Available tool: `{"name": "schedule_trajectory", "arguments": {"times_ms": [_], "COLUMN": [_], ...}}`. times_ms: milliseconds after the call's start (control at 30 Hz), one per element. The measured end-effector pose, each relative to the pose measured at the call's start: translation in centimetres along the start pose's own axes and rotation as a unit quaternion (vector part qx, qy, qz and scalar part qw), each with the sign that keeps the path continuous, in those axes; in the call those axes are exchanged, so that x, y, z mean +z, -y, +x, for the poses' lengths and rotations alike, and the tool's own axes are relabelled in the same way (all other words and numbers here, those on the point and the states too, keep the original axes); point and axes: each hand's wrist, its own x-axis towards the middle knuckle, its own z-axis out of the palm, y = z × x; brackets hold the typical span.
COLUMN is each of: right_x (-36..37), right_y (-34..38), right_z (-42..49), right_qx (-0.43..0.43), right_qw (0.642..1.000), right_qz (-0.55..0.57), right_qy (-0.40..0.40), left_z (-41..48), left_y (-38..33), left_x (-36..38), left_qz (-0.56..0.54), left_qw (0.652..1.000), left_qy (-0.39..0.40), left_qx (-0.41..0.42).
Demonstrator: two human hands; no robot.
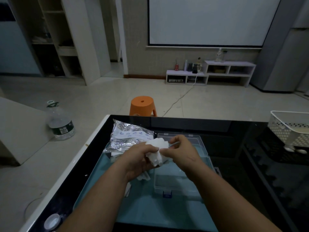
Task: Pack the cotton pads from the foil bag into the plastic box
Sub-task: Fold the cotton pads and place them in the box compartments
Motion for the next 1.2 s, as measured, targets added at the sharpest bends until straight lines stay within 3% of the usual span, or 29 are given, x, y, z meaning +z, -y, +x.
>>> {"name": "schedule_trajectory", "arguments": {"times_ms": [133,333,467,600,700,967,1067,1200], "right_x": [-0.7,-1.1,-0.2,0.2,0.5,0.5,0.9,0.9], "right_y": [0.0,0.5,-0.2,-0.5,-0.6,-1.4,-1.8,-1.6], "right_z": [0.2,-0.3,-0.3,-0.3,-0.4,-0.1,-0.2,-0.4], "right_qx": [0.046,0.045,-0.004,-0.004,0.007,0.021,0.022,-0.007], "right_qw": [0.999,0.985,0.985,0.980,0.973,0.961,0.955,0.961], "right_qz": [0.004,-0.056,-0.145,-0.184,-0.216,-0.248,-0.268,-0.245], "right_qy": [0.021,0.155,0.092,0.075,0.078,0.120,0.129,0.129], "left_z": [0.7,0.3,0.4,0.4,-0.1,0.5,1.2,1.3], "left_y": [0.1,0.2,0.7,1.7,2.6,4.3,5.6,5.6], "left_x": [-0.7,-1.5,-1.3,0.1,1.2,1.4,1.2,1.4], "left_qz": [0.021,0.103,0.117,0.054,0.012,0.174,0.226,0.187], "left_qw": [0.997,0.993,0.992,0.986,0.981,0.941,0.926,0.931], "left_qy": [-0.075,-0.059,-0.055,-0.159,-0.189,-0.216,-0.227,-0.247], "left_qx": [0.013,0.014,0.008,0.015,0.033,0.196,0.200,0.191]}}
